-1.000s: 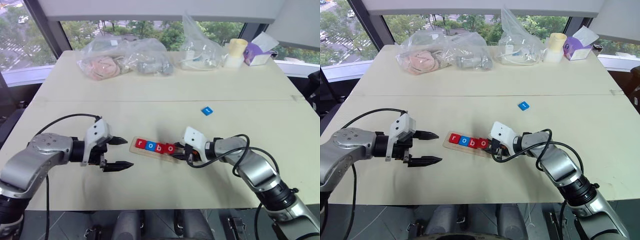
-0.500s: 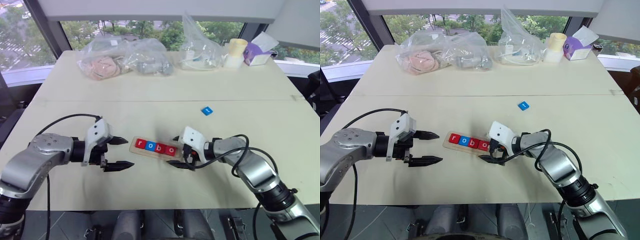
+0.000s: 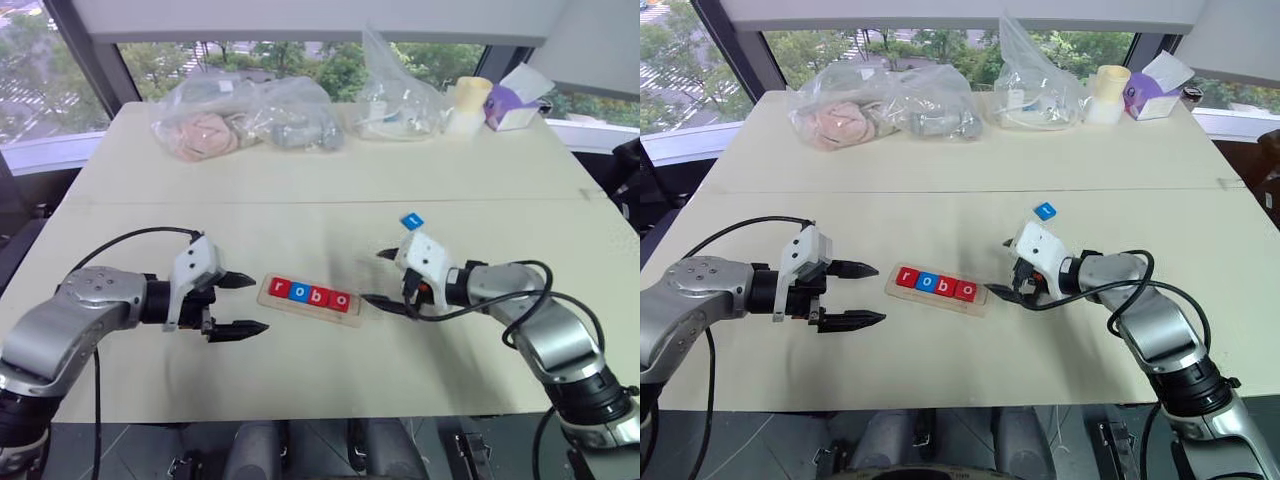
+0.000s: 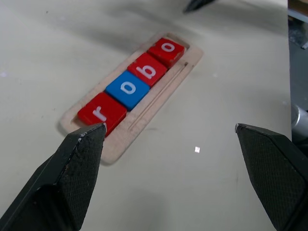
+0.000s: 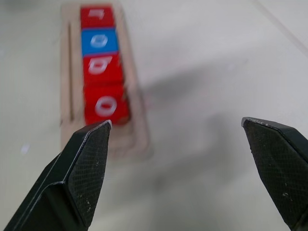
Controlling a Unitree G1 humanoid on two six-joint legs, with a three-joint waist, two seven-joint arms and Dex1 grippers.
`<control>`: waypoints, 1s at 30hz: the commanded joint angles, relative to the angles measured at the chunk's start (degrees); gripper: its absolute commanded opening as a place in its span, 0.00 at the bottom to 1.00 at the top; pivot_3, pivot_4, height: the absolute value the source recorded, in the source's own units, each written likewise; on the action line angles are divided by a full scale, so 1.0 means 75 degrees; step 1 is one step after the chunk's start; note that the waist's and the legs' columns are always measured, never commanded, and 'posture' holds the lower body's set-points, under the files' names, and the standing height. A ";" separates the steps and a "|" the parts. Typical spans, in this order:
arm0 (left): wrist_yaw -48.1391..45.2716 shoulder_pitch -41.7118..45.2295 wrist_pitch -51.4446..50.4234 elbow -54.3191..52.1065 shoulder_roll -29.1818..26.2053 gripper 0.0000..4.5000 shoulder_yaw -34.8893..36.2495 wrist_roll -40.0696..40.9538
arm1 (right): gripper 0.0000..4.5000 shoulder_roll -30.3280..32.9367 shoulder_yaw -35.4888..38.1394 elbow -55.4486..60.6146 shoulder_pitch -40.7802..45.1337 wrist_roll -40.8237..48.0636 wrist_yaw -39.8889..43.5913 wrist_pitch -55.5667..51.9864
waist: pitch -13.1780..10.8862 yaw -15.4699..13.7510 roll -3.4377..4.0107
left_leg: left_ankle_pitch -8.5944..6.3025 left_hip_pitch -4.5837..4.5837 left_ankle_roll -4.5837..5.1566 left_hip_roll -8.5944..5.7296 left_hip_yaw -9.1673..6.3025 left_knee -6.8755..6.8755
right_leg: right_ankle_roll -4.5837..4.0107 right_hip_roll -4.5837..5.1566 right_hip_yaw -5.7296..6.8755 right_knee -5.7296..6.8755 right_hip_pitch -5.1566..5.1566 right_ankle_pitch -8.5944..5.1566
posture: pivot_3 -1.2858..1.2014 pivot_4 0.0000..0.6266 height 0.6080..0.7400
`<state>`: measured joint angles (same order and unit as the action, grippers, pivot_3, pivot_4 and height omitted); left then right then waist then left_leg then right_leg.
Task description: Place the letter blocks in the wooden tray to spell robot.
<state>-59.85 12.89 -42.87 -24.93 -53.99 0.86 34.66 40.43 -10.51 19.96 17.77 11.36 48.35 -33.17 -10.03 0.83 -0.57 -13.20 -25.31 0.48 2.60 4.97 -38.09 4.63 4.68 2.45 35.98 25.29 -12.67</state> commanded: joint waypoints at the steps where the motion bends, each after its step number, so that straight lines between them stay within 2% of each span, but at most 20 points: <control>1: -0.0071 0.0148 -0.0037 -0.0163 -0.0031 1.00 0.0126 0.0168 | 0.99 -0.0134 -0.0034 0.0042 -0.0039 -0.0108 -0.0119 0.0296 | 0.0000 -0.0013 0.0000 | 0.0001 0.0001 -0.0001 0.0000 -0.0001 0.0000 | 0.0000 -0.0001 0.0000 0.0004 0.0001 0.0000 | 0.52 0.24 0.99; 14: -0.0042 0.0179 -0.0051 -0.0111 -0.0075 1.00 0.0159 0.0170 | 0.99 -0.0343 -0.0646 -0.0743 -0.0008 -0.0939 -0.0333 0.1075 | 0.0000 -0.0024 0.0000 | 0.0002 0.0001 -0.0002 0.0001 -0.0001 -0.0008 | 0.0000 0.0000 -0.0001 0.0004 -0.0003 0.0000 | 0.52 0.24 0.99; 21: 0.0006 0.0177 -0.0078 -0.0131 -0.0073 1.00 0.0171 0.0179 | 0.99 -0.0871 -0.0735 -0.0759 0.0299 -0.0958 -0.0414 0.1025 | 0.0000 -0.0013 0.0000 | 0.0002 0.0002 -0.0003 0.0002 -0.0001 -0.0007 | 0.0000 -0.0003 -0.0001 0.0008 0.0000 0.0000 | 0.52 0.24 0.99; 24: 0.0013 0.0137 -0.0079 -0.0136 -0.0088 1.00 0.0203 0.0185 | 0.99 -0.0768 -0.0589 -0.0669 0.0256 -0.0888 -0.0353 0.0985 | 0.0000 -0.0042 0.0000 | 0.0002 0.0001 -0.0003 0.0002 -0.0002 -0.0008 | 0.0000 0.0000 -0.0001 0.0007 -0.0002 0.0000 | 0.52 0.24 0.99; 30: 0.0011 0.0150 -0.0068 -0.0097 -0.0084 1.00 0.0227 0.0190 | 0.99 -0.0175 0.0434 -0.0467 0.0348 -0.0272 -0.0011 0.0630 | 0.0000 -0.0034 0.0000 | 0.0002 0.0001 -0.0003 0.0004 -0.0001 -0.0010 | 0.0000 0.0003 -0.0002 0.0006 -0.0004 0.0000 | 0.52 0.24 0.99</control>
<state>-59.67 13.67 -43.47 -24.86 -54.04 0.94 35.61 38.40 -11.25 14.52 18.90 7.35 47.78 -27.96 -10.03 0.57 -0.58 -13.18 -25.31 0.46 2.63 4.96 -38.16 4.63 4.69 2.44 36.02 25.26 -12.67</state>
